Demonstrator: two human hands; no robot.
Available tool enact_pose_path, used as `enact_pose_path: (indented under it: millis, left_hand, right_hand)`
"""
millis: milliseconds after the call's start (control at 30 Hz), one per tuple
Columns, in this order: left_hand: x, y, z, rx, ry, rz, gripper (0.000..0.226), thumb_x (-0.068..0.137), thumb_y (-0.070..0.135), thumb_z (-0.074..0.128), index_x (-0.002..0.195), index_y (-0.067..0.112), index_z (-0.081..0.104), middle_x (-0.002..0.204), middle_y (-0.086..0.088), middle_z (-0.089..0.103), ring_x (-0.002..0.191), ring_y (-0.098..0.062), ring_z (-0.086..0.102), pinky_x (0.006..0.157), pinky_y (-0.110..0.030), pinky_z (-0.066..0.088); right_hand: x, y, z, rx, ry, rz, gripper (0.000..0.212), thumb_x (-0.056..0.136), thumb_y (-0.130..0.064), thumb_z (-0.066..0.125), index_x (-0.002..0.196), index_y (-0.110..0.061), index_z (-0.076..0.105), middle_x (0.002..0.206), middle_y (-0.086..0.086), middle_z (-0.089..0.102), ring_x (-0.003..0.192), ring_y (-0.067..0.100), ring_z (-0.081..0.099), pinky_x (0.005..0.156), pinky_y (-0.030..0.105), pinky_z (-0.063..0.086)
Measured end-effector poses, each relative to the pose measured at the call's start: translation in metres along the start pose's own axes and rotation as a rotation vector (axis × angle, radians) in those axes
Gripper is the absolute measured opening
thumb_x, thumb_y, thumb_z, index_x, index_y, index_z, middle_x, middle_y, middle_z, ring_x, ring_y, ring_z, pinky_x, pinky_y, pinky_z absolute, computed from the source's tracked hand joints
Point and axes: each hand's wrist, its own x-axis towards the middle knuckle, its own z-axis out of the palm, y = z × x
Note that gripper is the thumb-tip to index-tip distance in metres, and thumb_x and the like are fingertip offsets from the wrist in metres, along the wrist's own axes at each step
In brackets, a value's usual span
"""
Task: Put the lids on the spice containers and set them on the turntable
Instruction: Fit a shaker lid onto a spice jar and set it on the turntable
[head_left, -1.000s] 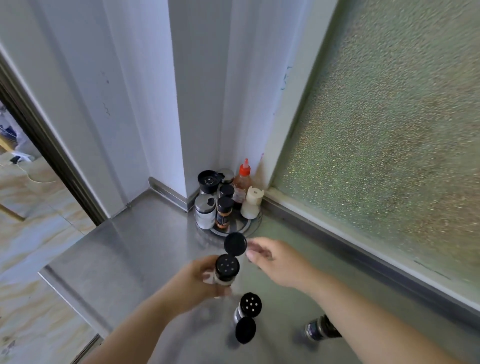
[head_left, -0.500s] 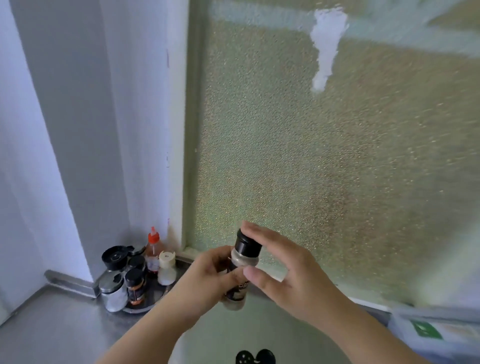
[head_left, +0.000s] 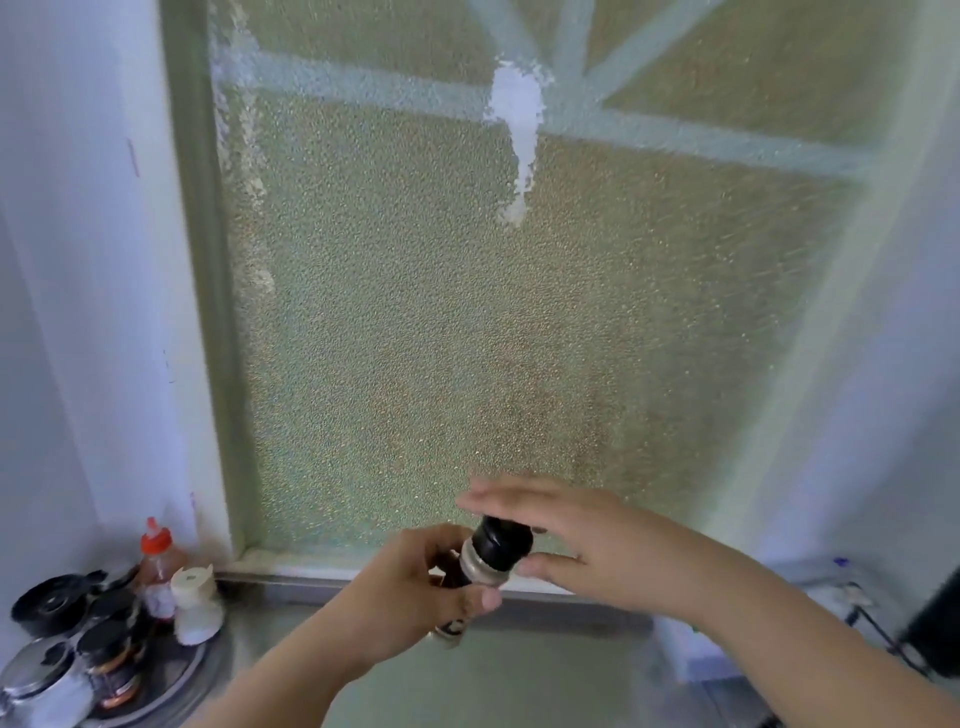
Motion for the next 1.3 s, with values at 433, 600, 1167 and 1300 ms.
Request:
enact_pose_path:
  millis: [433, 600, 1167, 1300]
  left_hand:
    - [-0.003, 0.005, 0.032, 0.027, 0.047, 0.015, 0.024, 0.063, 0.027, 0.077, 0.082, 0.025, 0.063, 0.057, 0.015, 0.055, 0.051, -0.004, 0.042, 0.052, -0.022, 0.035]
    - [-0.008, 0.012, 0.026, -0.1, 0.028, -0.036, 0.017, 0.066, 0.033, 0.077, 0.077, 0.027, 0.065, 0.058, 0.008, 0.051, 0.051, -0.015, 0.041, 0.05, -0.028, 0.037]
    - [-0.03, 0.029, 0.001, 0.292, 0.276, 0.106, 0.022, 0.072, 0.028, 0.075, 0.084, 0.038, 0.059, 0.075, 0.009, 0.058, 0.06, 0.005, 0.049, 0.057, -0.009, 0.037]
    - [-0.036, 0.029, -0.005, 0.258, 0.309, 0.088, 0.019, 0.073, 0.029, 0.074, 0.088, 0.032, 0.062, 0.07, 0.011, 0.054, 0.054, 0.004, 0.046, 0.053, -0.01, 0.036]
  right_hand:
    - [-0.004, -0.017, -0.002, -0.105, 0.019, 0.424, 0.052, 0.08, -0.063, 0.049, 0.074, -0.013, 0.058, 0.062, 0.002, 0.058, 0.043, 0.017, 0.053, 0.05, 0.029, 0.042]
    - [-0.008, -0.016, -0.026, 0.022, -0.117, 0.27, 0.057, 0.074, -0.053, 0.069, 0.127, -0.044, 0.049, 0.115, -0.022, 0.056, 0.097, -0.003, 0.053, 0.086, 0.022, 0.043]
    - [0.017, -0.037, -0.021, 0.155, -0.024, 0.254, 0.03, 0.083, -0.056, 0.055, 0.097, -0.03, 0.062, 0.076, -0.008, 0.071, 0.064, 0.005, 0.068, 0.068, 0.026, 0.053]
    - [0.025, -0.047, -0.018, 0.2, -0.064, 0.303, 0.064, 0.073, -0.074, 0.027, 0.108, -0.033, 0.061, 0.087, -0.004, 0.072, 0.064, 0.008, 0.07, 0.061, 0.021, 0.054]
